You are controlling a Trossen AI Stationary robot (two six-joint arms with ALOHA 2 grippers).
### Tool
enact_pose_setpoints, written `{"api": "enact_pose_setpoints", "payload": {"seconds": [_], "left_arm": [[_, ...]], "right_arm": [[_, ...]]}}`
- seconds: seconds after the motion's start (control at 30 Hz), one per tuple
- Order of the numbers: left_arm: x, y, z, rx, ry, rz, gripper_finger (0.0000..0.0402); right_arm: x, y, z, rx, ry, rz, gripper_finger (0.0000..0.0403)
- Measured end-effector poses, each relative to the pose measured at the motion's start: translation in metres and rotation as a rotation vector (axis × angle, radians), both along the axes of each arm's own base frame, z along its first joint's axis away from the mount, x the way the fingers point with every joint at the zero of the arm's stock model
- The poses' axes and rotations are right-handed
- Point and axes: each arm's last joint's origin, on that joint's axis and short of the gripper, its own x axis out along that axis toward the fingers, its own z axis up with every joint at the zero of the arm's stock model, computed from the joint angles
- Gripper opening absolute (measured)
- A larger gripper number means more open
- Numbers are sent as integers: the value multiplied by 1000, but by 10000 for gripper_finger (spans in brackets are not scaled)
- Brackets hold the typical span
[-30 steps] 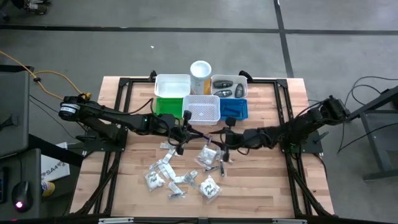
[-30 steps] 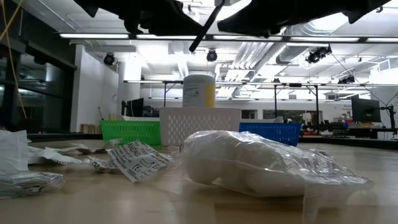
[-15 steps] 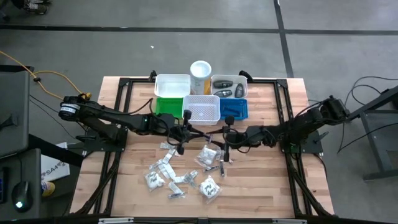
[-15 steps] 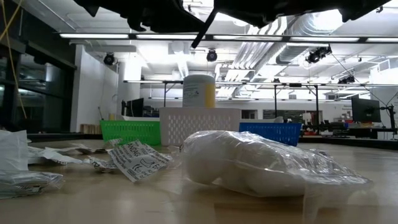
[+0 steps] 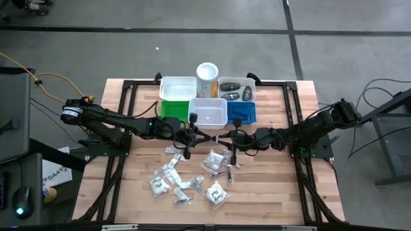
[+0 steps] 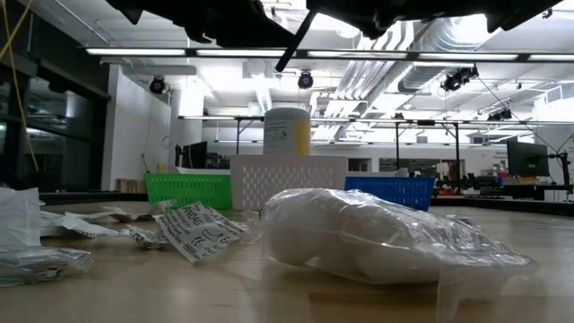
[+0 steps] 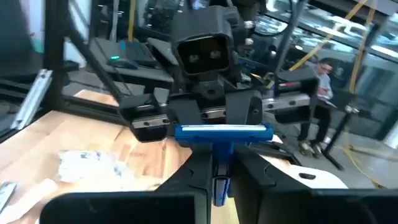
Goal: Pick & Place Travel size toiletries
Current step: Put the blue razor into the blue bin
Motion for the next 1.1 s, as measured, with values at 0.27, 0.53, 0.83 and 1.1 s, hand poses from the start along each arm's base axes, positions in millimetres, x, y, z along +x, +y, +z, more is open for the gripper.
{"api": "enact_pose_setpoints", "payload": {"seconds": [0.27,0.53,0.83,1.1], "left_arm": [[-5,6,-1,56,43,176,178],[-26,12,-1,39,166,356,204],[-43,15,0,-15,247,429,205],[-49,15,-4,-51,305,460,205]], "right_arm": [[-5,-10,2,-6,31,-238,25],[-36,-42,18,139,70,-662,25],[-62,-98,-10,458,162,-830,25],[-76,-118,-44,612,81,-804,31]]}}
